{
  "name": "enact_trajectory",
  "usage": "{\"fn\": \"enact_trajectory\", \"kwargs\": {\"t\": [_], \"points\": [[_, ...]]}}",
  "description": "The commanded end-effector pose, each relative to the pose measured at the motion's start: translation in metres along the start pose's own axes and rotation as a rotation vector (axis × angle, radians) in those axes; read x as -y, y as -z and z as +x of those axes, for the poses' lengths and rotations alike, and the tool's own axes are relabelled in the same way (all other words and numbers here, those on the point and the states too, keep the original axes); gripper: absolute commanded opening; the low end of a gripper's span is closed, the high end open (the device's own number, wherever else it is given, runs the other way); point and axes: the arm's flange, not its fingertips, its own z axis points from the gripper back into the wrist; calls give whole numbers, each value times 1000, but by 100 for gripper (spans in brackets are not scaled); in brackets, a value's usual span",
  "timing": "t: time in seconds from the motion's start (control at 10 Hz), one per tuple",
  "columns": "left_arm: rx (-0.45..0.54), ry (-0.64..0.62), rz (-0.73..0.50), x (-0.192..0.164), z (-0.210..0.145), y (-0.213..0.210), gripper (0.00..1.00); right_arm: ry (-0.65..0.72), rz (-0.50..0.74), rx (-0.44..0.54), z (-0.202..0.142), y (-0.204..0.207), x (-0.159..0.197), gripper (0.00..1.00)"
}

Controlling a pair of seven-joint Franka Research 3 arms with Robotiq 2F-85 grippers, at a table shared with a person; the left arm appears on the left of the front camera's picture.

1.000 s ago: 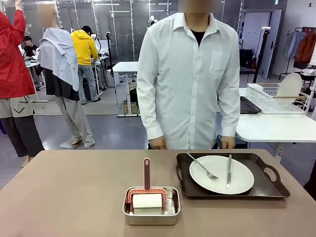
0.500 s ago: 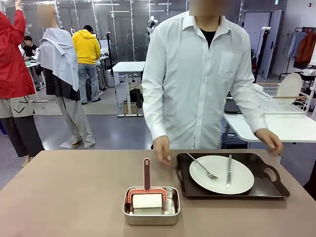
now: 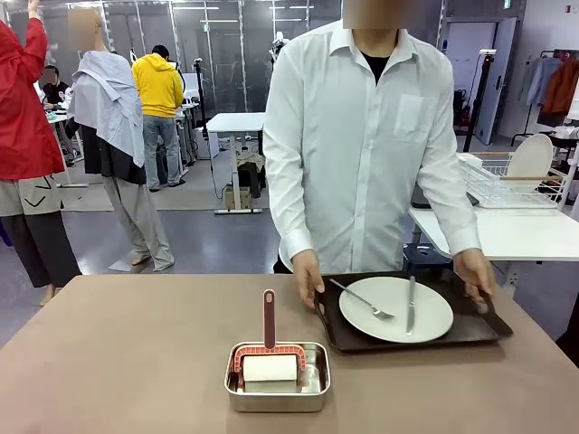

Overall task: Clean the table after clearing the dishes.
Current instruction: When the right (or left) Handle tray is removed, use the right hand (or left hand) to clean the right (or left) side of the table with the Lint Roller.

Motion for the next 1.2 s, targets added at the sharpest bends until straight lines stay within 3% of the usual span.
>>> {"fn": "enact_trajectory", "kwargs": {"t": [0.0, 0.8, 1.1], "points": [[3, -16, -13, 4, 1, -4, 100, 4, 12, 10, 0, -1, -3, 100], [3, -16, -13, 4, 1, -4, 100, 0, 0, 0, 0, 0, 0, 100], [3, -16, -13, 4, 1, -4, 100, -285, -29, -261, -24, 103, -102, 100]]}}
